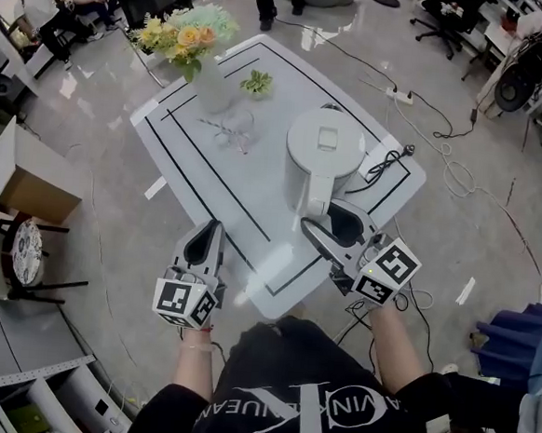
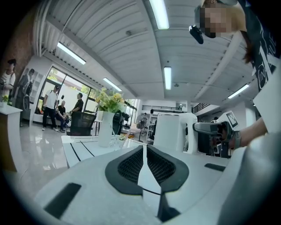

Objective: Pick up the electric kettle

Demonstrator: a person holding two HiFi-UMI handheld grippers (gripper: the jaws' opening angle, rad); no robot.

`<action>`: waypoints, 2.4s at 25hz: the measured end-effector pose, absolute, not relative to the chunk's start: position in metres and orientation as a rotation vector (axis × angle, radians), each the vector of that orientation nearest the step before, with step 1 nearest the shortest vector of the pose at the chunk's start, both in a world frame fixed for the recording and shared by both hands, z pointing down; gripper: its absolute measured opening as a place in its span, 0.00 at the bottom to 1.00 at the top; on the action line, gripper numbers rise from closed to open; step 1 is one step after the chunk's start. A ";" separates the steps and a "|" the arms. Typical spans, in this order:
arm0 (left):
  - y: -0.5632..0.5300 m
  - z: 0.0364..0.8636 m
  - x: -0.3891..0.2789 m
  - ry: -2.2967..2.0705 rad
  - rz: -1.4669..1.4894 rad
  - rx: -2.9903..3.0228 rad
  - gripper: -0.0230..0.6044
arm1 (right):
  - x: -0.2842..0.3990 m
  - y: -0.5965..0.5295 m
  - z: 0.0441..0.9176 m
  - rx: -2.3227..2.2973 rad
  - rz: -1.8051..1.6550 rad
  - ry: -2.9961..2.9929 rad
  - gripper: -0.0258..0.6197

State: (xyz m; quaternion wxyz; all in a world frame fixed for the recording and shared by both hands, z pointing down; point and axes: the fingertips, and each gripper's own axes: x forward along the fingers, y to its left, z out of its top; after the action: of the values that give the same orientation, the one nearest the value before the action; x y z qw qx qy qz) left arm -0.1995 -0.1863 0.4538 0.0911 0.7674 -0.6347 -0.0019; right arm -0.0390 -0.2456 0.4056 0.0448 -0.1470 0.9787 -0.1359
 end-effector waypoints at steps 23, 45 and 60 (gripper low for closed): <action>-0.242 0.439 -0.225 -1.686 -0.055 2.414 0.08 | -0.083 -0.260 0.401 -0.498 -0.302 3.010 0.23; -0.260 0.421 -0.243 -1.639 -0.055 2.494 0.08 | -0.058 -0.308 0.352 -0.681 -0.463 2.680 0.23; -0.271 0.416 -0.230 -1.606 -0.082 2.518 0.08 | -0.035 -0.308 0.339 -0.721 -0.439 2.679 0.23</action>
State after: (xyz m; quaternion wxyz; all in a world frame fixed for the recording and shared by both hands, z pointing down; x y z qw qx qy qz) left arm -0.2295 -0.2708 0.4165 0.0770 0.8402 -0.5361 -0.0274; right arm -0.0352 -0.3082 0.3386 0.1654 -0.2533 0.9406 -0.1540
